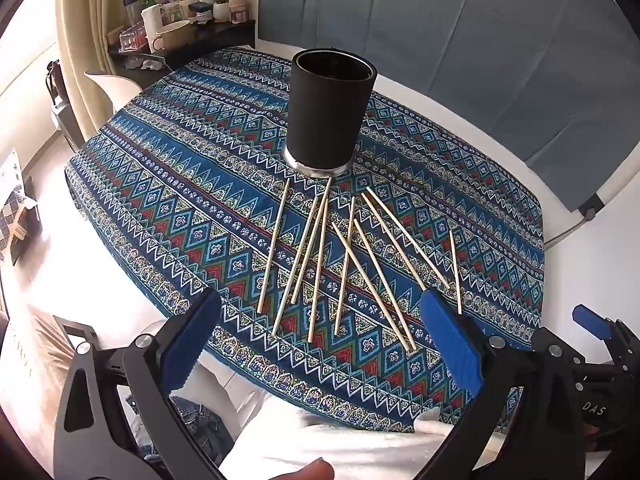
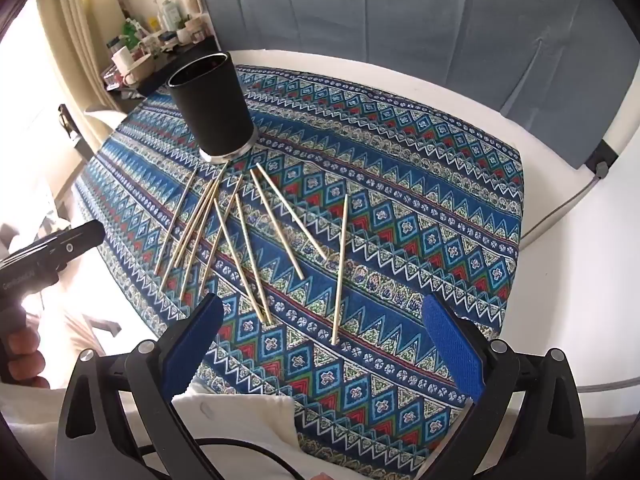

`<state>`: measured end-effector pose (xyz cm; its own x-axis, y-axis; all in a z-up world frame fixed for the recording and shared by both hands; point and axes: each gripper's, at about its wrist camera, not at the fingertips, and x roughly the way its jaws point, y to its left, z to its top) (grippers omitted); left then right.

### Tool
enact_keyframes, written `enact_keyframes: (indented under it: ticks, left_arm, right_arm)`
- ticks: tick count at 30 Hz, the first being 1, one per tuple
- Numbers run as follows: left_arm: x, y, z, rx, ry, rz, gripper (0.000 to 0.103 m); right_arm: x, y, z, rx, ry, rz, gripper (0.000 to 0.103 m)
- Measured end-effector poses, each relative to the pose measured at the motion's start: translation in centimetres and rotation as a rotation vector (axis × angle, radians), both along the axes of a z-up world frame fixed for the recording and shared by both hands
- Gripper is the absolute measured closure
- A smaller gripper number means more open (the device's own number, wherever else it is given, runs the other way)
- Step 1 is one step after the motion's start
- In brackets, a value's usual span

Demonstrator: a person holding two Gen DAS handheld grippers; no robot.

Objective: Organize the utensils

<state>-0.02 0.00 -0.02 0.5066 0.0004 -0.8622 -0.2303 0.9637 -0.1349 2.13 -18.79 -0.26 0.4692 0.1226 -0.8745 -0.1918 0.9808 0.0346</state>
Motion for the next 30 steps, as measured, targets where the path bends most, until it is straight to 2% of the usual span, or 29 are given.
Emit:
enact_keyframes:
  ticks: [5,6,7,13,30]
  left_arm:
    - [0.1,0.5,-0.1,-0.002,0.003,-0.007,0.006]
    - [0.1,-0.4,0.0,0.033,0.009,0.003,0.006]
    - [0.2,-0.4,0.0,0.035,0.01,0.004,0.006]
    - [-0.1,0.2,-0.5,0.013,0.011,0.014,0.006]
    - [-0.1,0.2,-0.5,0.014,0.01,0.013,0.006]
  right_arm:
    - [-0.1,-0.3,-0.5,0.011,0.002,0.012,0.008]
    - [-0.1,-0.2,-0.5,0.007,0.003,0.018,0.008]
    - [0.1,0.0,-0.1,0.006,0.005,0.017,0.008]
    - [0.7,0.4,0.3,0.005,0.013,0.015,0.008]
    - [0.2,-0.3,-0.2,0.001,0.004,-0.006,0.008]
